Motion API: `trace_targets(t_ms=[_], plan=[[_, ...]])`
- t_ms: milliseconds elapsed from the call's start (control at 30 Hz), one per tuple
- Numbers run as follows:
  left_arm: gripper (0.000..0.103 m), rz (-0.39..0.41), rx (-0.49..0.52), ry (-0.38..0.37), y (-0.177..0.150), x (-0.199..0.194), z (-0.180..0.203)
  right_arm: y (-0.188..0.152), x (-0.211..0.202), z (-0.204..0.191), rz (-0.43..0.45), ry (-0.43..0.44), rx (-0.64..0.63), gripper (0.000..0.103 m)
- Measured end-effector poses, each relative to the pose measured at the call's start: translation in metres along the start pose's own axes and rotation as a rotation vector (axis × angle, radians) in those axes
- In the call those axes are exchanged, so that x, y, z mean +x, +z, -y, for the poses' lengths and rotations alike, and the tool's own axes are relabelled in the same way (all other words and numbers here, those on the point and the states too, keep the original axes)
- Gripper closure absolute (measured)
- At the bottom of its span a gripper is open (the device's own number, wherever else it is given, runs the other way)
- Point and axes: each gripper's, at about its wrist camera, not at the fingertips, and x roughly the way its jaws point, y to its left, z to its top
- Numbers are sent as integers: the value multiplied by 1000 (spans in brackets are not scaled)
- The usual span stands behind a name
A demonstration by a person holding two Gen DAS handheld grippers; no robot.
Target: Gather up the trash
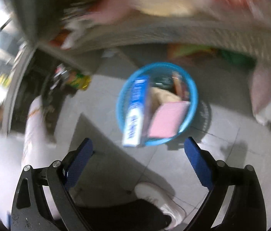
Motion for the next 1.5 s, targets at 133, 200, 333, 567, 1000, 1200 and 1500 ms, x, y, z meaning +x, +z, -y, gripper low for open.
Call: trace_targets(t_ms=[133,200,333,567,1000,1200,1500], plan=[[6,80,-33,51,-4,-24,5,-37,-62,-68,60,38,-260,8],[6,94,-57,125,-7,-31,9,-55,-91,-97,117,47,-377,8],[6,118,-73,219,-12,-38,16,-91,-139,-147,240,21,-578,8],[6,153,-19,347,-18,-44,36,-130,-171,-172,382,-80,-720,8],[6,30,-137,564,-34,-33,8,-144,-146,-173,304,-227,-745,8],[6,-20,-208,609,-38,-32,-7,-138,-143,-168,301,-265,-715,8],[6,-35,-216,635,-38,-30,-10,-137,-139,-165,299,-287,-707,8]])
